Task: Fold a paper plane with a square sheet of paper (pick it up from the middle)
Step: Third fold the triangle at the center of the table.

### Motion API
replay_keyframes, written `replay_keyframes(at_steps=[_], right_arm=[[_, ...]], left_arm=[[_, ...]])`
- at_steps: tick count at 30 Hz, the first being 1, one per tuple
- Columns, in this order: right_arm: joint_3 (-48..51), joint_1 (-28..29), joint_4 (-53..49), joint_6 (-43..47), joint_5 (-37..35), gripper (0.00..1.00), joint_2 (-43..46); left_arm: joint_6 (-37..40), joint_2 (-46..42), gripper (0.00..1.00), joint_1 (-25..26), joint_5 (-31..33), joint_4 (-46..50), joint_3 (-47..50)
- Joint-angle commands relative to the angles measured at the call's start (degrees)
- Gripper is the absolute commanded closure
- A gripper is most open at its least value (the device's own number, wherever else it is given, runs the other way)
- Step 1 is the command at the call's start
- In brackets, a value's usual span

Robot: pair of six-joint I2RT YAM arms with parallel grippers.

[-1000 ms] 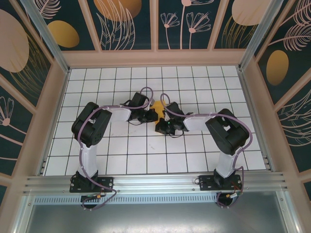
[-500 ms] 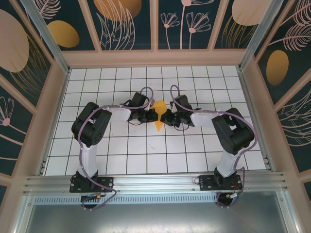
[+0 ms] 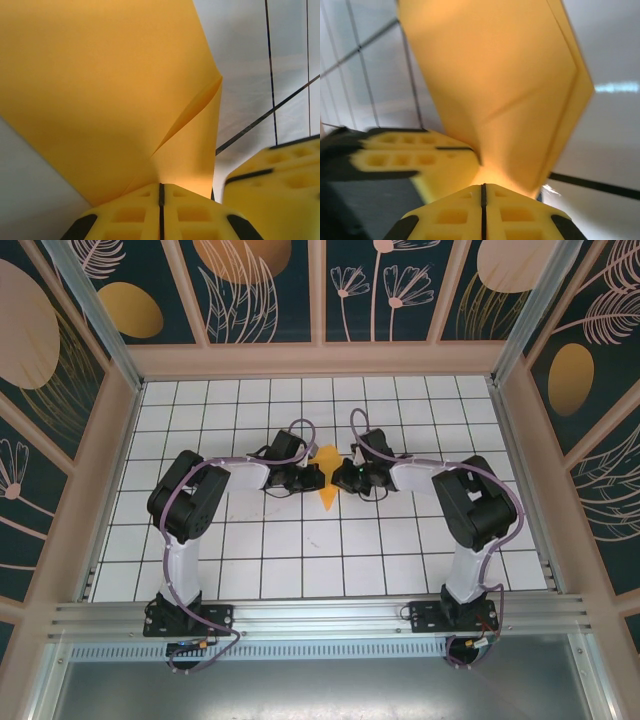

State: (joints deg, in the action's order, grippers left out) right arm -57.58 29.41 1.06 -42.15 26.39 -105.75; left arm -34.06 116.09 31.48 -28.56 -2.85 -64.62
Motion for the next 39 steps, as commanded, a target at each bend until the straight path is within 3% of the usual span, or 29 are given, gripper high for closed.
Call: replay_keyframes(at_steps=[1, 12, 21, 34, 39], right_arm=[[-2.8, -1.8, -0.1, 1.3, -0.7, 0.89, 0.9], [-2.6, -2.4, -1.4, 1.6, -2.0, 0.89, -7.9], [-7.5, -3.1, -4.2, 4.0, -1.7, 0.88, -3.0], [-6.9, -4.5, -3.5, 2.8, -3.5, 0.89, -10.2], [-7.1, -4.2, -5.5, 4.4, -4.0, 0.89, -9.3]], left_arm=[[1.6, 2.2, 0.89, -0.3, 3.0, 2.3, 0.5], [1.5, 1.9, 0.89, -0.3, 2.7, 2.2, 0.8], [1.7, 1.9, 0.89, -0.3, 2.8, 2.6, 1.0], [1.7, 1.5, 0.88, -0.3, 1.2, 2.9, 1.2], [1.6, 0.4, 0.88, -0.1, -0.5, 3.2, 2.4]])
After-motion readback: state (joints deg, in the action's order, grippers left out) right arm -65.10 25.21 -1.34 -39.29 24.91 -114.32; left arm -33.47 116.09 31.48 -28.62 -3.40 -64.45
